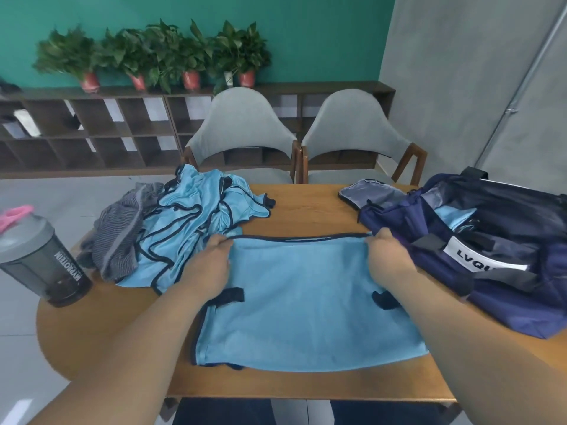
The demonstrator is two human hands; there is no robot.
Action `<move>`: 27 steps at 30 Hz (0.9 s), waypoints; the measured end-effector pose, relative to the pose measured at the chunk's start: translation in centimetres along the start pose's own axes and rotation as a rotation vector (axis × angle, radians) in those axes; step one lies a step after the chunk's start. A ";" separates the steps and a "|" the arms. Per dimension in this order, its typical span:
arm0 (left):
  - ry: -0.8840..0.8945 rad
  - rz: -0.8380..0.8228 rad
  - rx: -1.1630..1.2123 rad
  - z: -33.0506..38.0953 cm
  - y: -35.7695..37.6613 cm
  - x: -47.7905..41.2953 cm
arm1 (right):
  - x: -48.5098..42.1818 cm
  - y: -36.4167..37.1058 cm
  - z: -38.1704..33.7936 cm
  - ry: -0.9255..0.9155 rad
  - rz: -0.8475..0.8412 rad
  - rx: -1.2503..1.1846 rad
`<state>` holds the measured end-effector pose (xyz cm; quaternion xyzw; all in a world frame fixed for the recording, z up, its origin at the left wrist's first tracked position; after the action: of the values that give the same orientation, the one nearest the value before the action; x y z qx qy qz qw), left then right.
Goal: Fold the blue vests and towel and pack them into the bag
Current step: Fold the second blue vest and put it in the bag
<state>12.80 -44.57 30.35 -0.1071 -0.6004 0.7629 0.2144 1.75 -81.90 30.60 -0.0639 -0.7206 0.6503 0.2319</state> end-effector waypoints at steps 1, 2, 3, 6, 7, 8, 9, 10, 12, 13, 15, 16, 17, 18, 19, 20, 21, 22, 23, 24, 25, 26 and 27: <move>-0.007 -0.003 -0.020 -0.1 0.6 -0.1 | 0.1 0.7 -0.4 -0.002 -0.010 0.050; -0.015 0.006 -0.033 -0.4 1.0 -0.1 | 0.3 1.1 -0.6 -0.007 -0.003 0.074; -0.020 0.019 -0.042 -0.6 1.2 -0.3 | 0.4 1.3 -0.6 -0.009 0.012 0.083; -0.022 0.031 -0.061 -1.1 1.2 -0.5 | 0.4 1.1 -0.3 0.012 0.048 0.085; -0.016 0.044 -0.064 -1.2 1.0 -0.6 | 0.4 0.8 -0.1 0.025 0.053 0.080; -0.011 0.051 -0.069 -1.1 0.8 -0.6 | 0.4 0.7 -0.1 0.034 0.054 0.085; -0.003 0.056 -0.072 -0.9 0.5 -0.6 | 0.4 0.6 -0.1 0.039 0.055 0.110; 0.002 0.064 -0.075 -0.5 0.2 -0.5 | 0.4 0.6 -0.3 0.043 0.054 0.148; -0.032 0.092 -0.111 0.1 -0.3 -0.2 | 0.6 0.5 -0.8 0.061 0.050 0.239; -0.067 0.118 -0.154 0.6 -0.6 0.1 | 0.9 0.2 -1.1 0.070 0.067 0.284; -0.113 0.170 -0.207 2.7 -1.2 1.1 | 1.9 -0.7 -2.6 0.051 0.148 0.328; -0.099 0.177 -0.191 4.5 -1.4 1.6 | 2.3 -0.9 -3.8 0.011 0.168 0.316; -0.053 0.162 -0.159 6.8 -1.4 1.8 | 2.5 -0.6 -5.5 -0.058 0.150 0.283; -0.003 0.112 -0.119 9.1 -0.7 1.8 | 2.6 0.2 -7.3 -0.145 0.103 0.232; 0.032 0.032 -0.083 10.9 0.6 1.6 | 2.7 1.4 -8.8 -0.223 0.033 0.155; 0.039 -0.051 -0.062 11.8 2.3 1.3 | 2.7 2.7 -9.8 -0.275 -0.035 0.070; 0.015 -0.125 -0.064 11.8 4.0 1.1 | 2.5 3.6 -9.9 -0.298 -0.073 -0.004; -0.030 -0.177 -0.077 10.8 5.4 0.8 | 2.1 4.3 -9.2 -0.292 -0.079 -0.042; -0.082 -0.199 -0.085 9.3 6.2 0.6 | 1.7 4.5 -8.0 -0.258 -0.063 -0.054; -0.131 -0.198 -0.091 7.7 6.4 0.5 | 1.3 4.5 -6.4 -0.205 -0.038 -0.065; -0.167 -0.189 -0.095 6.3 6.2 0.3 | 0.9 4.2 -4.6 -0.142 -0.016 -0.082; -0.182 -0.187 -0.102 5.5 6.0 0.2 | 0.5 3.9 -3.1 -0.090 -0.001 -0.098; -0.178 -0.195 -0.108 5.2 5.9 0.1 | 0.3 3.8 -2.1 -0.062 0.001 -0.106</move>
<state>9.30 -50.17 26.00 0.0087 -0.6649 0.7115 0.2274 1.58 -79.31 27.12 -0.0565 -0.7608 0.6130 0.2054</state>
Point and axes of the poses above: each hand's wrist, its own x-axis away from the middle knuckle, its own y-axis out of the palm, z = x × y, the point moved 10 cm from there along -x, towards the middle knuckle, and after that the axes turned 13 degrees about -z, right-handed, at the moved point
